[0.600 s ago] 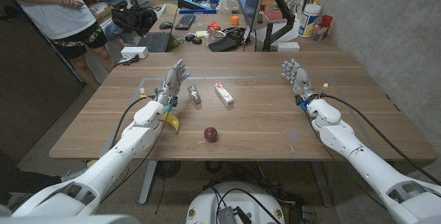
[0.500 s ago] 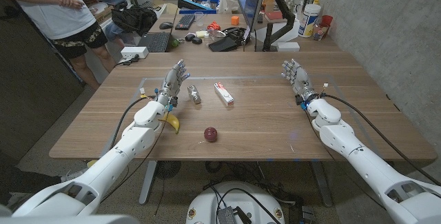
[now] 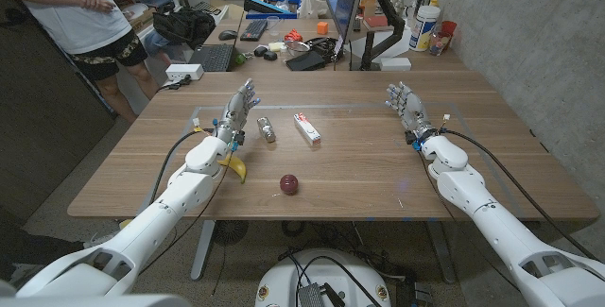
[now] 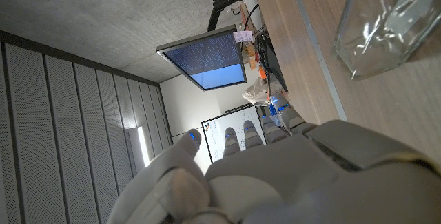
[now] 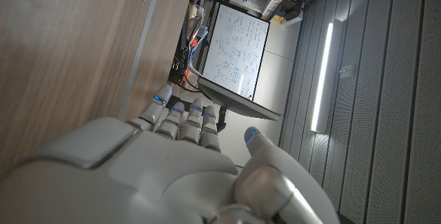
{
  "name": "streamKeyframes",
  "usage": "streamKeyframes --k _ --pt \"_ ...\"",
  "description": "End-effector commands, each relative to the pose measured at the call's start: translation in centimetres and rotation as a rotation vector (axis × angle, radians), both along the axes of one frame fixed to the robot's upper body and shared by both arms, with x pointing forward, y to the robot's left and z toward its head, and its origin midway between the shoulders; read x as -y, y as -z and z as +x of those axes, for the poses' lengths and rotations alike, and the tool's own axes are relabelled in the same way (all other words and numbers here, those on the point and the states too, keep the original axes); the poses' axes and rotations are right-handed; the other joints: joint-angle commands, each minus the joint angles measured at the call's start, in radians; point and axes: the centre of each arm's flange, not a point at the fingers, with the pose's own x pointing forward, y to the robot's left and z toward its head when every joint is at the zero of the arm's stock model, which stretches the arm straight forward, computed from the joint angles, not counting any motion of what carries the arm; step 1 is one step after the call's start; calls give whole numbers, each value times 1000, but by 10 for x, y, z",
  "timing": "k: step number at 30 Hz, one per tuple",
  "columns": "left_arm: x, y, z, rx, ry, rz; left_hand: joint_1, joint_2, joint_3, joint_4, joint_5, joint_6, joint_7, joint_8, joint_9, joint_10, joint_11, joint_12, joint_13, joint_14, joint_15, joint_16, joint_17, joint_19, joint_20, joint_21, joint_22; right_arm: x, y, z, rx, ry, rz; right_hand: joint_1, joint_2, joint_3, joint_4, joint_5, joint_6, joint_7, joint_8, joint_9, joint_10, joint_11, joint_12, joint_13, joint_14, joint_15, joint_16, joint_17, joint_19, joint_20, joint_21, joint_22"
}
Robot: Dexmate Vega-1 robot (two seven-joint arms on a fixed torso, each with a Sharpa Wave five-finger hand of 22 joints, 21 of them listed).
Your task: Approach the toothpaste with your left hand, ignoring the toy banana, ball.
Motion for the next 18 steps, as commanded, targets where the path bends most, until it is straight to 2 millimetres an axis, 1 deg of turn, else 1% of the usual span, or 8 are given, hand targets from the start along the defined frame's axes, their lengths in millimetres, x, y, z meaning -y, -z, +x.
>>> streamKeyframes --k 1,18 --pt "2 -12 -4 35 -29 32 10 34 10 -1 5 3 -11 6 1 3 -4 5 2 -3 -58 4 4 -2 -32 1 2 1 0 1 6 -3 4 -1 59 6 0 4 8 -3 6 2 6 2 6 3 8 0 5 3 -4 -59 -1 5" --pt "1 -25 -7 66 -63 66 12 31 14 -4 5 8 -12 6 2 3 -4 5 2 -2 -56 4 3 -3 -25 -3 2 -4 -3 1 24 -15 -8 -2 59 7 0 4 14 -3 8 2 15 6 9 3 10 0 5 3 -2 -59 -5 5"
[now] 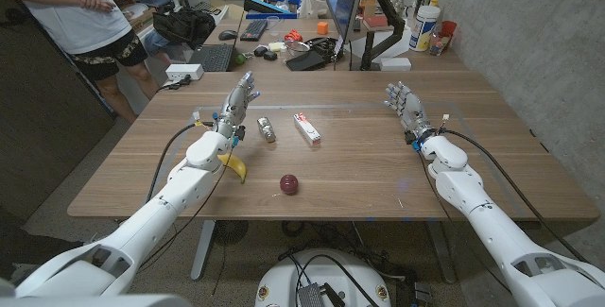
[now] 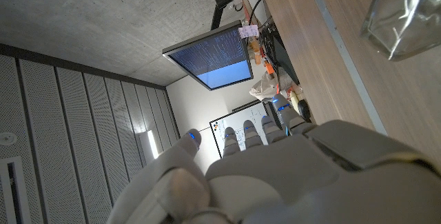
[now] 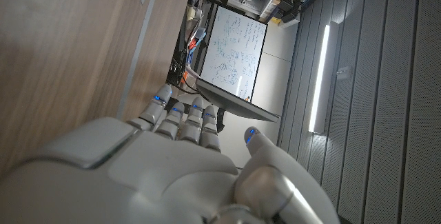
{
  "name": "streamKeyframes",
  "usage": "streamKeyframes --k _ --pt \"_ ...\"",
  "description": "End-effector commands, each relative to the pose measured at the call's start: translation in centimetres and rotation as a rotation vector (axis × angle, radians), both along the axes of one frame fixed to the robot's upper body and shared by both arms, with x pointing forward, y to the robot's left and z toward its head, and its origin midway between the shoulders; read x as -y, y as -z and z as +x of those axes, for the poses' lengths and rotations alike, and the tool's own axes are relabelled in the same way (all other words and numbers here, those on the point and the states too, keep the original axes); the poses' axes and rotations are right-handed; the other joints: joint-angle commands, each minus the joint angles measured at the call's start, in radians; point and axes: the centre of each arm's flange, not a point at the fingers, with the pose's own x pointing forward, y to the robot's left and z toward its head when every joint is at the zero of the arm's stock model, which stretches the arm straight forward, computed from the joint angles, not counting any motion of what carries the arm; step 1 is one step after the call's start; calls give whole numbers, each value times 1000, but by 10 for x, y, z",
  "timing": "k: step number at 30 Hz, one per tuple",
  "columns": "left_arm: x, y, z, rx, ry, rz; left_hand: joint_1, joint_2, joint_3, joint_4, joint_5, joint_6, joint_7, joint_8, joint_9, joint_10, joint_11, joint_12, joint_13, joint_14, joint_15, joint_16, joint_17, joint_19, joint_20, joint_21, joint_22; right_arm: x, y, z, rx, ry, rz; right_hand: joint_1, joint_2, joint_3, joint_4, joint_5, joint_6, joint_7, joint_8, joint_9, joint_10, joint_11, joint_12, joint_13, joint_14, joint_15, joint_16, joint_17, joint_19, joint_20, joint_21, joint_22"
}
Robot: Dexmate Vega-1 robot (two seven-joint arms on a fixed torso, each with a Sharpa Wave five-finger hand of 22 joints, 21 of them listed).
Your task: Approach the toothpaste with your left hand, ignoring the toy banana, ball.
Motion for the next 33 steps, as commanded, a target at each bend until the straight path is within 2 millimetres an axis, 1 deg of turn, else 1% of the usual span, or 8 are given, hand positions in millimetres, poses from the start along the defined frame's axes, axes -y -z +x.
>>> streamKeyframes --k 1,17,33 --pt "-1 -9 -2 23 -26 26 13 30 11 -1 6 2 -7 5 2 3 -4 4 2 -2 -56 3 4 -2 -24 -3 2 -4 -3 0 15 -8 -5 -2 58 7 0 4 9 2 8 2 9 1 9 3 10 0 5 3 -2 -59 -5 5" --pt "0 -25 -4 58 -46 64 15 27 14 -4 6 5 -11 5 2 5 -3 5 2 -1 -57 3 3 -1 -22 -6 2 -9 -8 1 29 -12 -13 -3 58 8 0 4 11 2 8 2 10 2 9 3 12 0 5 2 -1 -59 -9 5" --pt "6 -42 -2 90 -58 121 16 24 16 -5 6 8 -11 5 2 3 -4 3 2 -2 -56 2 3 0 -19 -9 2 -11 -10 1 41 -15 -14 -3 58 8 0 4 12 3 7 2 11 0 9 3 13 0 5 2 0 -58 -13 5"
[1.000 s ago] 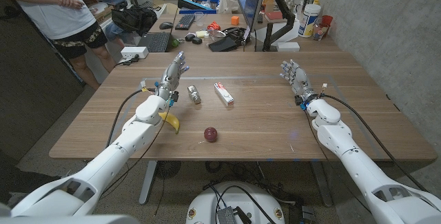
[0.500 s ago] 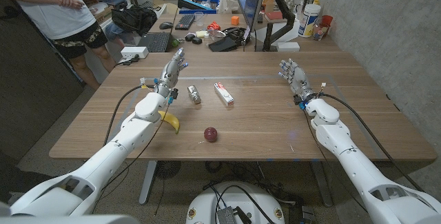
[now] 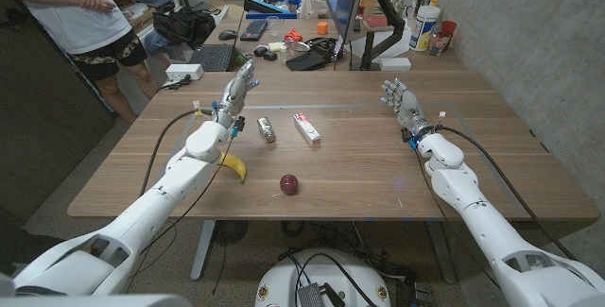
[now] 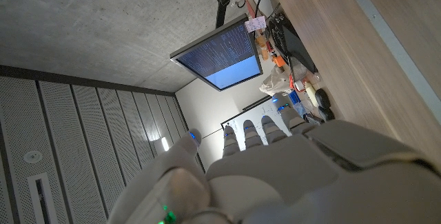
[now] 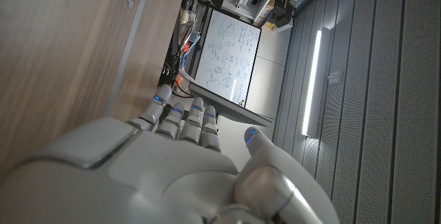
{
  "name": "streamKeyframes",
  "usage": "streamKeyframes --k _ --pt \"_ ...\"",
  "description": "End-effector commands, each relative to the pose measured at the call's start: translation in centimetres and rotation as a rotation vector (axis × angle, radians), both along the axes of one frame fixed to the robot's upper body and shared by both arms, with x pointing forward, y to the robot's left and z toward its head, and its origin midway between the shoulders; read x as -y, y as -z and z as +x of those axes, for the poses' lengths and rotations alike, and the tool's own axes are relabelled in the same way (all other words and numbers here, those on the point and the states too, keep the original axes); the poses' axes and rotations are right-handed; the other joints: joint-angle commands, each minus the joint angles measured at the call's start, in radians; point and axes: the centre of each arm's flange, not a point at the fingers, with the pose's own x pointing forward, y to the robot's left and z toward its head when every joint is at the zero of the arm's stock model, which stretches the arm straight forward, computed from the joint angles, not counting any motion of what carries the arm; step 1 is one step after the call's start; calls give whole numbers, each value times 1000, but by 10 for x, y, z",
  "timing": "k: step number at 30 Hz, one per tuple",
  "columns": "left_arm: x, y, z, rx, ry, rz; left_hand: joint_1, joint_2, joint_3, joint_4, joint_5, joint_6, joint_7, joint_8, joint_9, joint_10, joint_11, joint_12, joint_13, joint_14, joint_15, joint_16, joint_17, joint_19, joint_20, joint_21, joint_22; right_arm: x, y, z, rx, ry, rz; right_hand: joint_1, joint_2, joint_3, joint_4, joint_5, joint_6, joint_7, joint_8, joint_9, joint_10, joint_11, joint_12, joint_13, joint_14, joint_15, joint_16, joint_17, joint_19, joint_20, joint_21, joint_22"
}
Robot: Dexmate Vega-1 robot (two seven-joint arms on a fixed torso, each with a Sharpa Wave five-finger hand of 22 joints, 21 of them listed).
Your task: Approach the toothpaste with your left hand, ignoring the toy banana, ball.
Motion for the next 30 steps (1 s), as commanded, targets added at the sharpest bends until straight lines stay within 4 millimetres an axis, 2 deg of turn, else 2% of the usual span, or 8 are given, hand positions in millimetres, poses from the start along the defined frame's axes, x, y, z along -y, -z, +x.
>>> streamKeyframes --k 1,30 --pt "5 -13 0 25 -12 45 13 20 9 2 7 3 -7 5 2 4 -5 3 2 -2 -55 2 3 0 -20 -5 2 -2 -3 0 12 -2 -1 -3 58 9 0 5 12 2 7 2 11 0 9 4 13 0 5 2 0 -58 -7 5" --pt "29 -36 -9 88 -48 170 21 17 17 -3 8 20 -15 8 2 13 -12 6 2 4 -56 3 2 1 -13 -12 2 0 -6 -2 43 -25 -3 -4 57 9 0 4 15 3 8 3 14 0 9 4 15 1 5 2 2 -58 -14 6"
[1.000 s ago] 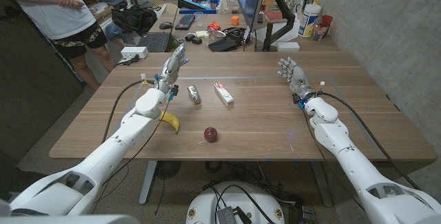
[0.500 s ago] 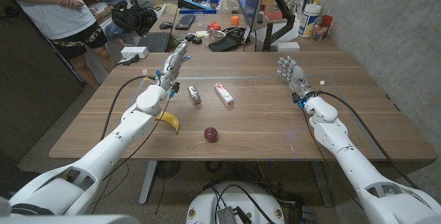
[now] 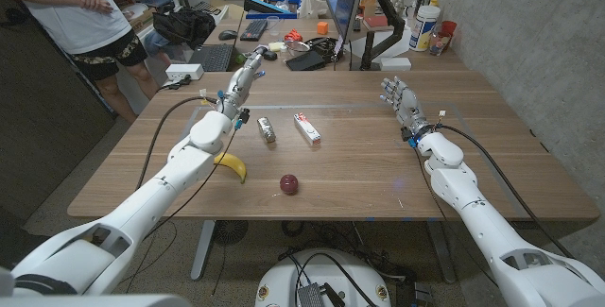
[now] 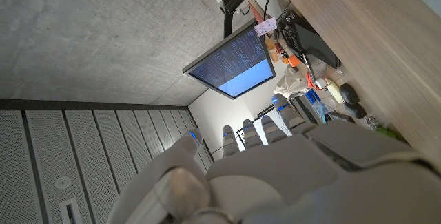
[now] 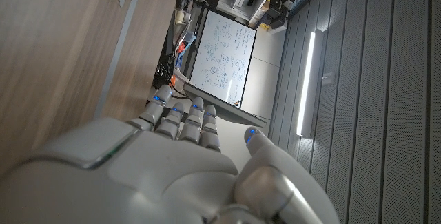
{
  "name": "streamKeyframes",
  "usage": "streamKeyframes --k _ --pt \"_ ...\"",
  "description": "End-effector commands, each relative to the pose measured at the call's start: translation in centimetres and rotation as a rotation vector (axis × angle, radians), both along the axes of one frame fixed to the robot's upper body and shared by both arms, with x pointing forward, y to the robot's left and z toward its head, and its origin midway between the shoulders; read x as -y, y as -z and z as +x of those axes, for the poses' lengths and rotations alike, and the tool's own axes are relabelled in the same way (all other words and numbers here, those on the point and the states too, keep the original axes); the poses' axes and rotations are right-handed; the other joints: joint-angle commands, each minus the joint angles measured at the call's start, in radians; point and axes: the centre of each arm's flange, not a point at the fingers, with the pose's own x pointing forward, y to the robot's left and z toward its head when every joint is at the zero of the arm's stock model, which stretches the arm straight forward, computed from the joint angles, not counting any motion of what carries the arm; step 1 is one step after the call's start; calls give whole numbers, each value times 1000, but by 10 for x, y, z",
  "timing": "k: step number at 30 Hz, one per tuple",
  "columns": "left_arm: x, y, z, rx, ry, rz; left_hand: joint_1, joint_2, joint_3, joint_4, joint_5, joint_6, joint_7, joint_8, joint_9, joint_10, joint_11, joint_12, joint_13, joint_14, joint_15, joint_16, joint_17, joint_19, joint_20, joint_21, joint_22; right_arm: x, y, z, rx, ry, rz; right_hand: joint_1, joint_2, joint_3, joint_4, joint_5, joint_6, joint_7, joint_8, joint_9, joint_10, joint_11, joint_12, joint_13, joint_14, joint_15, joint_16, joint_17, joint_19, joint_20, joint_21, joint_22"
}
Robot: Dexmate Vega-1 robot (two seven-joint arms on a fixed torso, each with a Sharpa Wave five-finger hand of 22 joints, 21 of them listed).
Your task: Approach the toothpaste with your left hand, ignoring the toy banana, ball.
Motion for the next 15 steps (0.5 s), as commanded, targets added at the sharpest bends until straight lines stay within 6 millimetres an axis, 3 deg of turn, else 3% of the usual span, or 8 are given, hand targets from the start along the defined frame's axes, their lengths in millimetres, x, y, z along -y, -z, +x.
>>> streamKeyframes --k 1,15 --pt "10 -9 -4 23 -20 50 14 15 6 -1 4 7 -2 3 2 7 -5 5 2 3 -55 2 2 1 -13 -1 2 0 -3 -1 17 -14 -1 -4 57 9 0 4 10 -2 8 3 11 -2 9 4 13 -1 5 2 2 -58 -6 6" --pt "16 -19 -8 52 -33 92 20 15 10 -4 4 17 -5 5 3 14 -7 7 3 4 -55 2 2 2 -11 -5 2 0 -4 -3 29 -19 -7 -4 56 10 -1 5 12 -2 8 3 15 3 10 4 15 -2 5 2 3 -57 -9 6"
